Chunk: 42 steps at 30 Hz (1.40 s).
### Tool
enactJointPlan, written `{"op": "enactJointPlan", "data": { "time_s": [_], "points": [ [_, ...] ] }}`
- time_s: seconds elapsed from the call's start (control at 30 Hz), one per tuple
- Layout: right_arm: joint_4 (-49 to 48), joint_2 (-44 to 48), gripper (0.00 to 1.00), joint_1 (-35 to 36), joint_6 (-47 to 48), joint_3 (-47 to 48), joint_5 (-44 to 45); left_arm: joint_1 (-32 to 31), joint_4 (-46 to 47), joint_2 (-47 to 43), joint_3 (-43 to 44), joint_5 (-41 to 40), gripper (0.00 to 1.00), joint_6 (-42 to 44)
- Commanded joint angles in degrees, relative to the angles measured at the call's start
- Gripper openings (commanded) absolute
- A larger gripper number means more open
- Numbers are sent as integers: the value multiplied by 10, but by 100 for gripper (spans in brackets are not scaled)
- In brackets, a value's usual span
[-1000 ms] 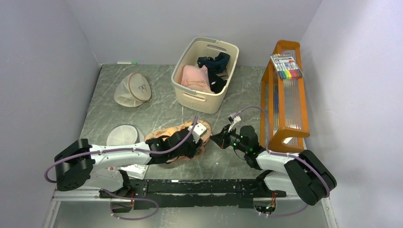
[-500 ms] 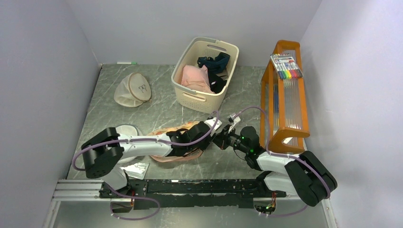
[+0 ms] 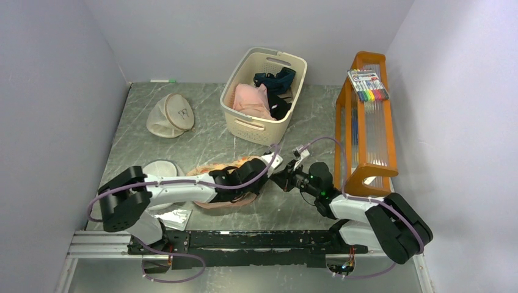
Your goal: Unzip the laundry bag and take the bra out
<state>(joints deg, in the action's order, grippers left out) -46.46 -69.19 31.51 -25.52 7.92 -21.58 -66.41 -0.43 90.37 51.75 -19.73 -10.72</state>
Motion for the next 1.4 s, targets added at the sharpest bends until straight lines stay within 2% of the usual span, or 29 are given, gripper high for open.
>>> {"op": "enactJointPlan", "data": {
  "time_s": [0.0, 0.2, 0.37, 0.77, 0.93, 1.2, 1.3, 1.37],
  "points": [
    [8, -13, 0, -3, -3, 8, 40, 2, 10, -78, -36, 27, 7, 19],
    [13, -41, 0, -11, -10, 18, 43, 2, 35, -179, -84, 72, 7, 38],
    [9, -80, 0, -20, -19, 30, 25, 2, 51, -234, -129, 54, 7, 20],
    [1, -110, 0, -23, -15, 39, 10, 2, 58, -337, -143, 83, 7, 7],
    [-10, -111, 0, -22, -15, 38, -2, 2, 44, -331, -134, 84, 7, 10],
    [-3, -106, 0, -22, -14, 40, 0, 2, 72, -309, -137, 105, 7, 1],
    [20, -88, 0, -22, -11, 40, 27, 2, 73, -287, -130, 84, 7, -8],
    [53, -54, 3, -23, -11, 35, 77, 2, 67, -249, -116, 63, 12, -15]
  ]
}}
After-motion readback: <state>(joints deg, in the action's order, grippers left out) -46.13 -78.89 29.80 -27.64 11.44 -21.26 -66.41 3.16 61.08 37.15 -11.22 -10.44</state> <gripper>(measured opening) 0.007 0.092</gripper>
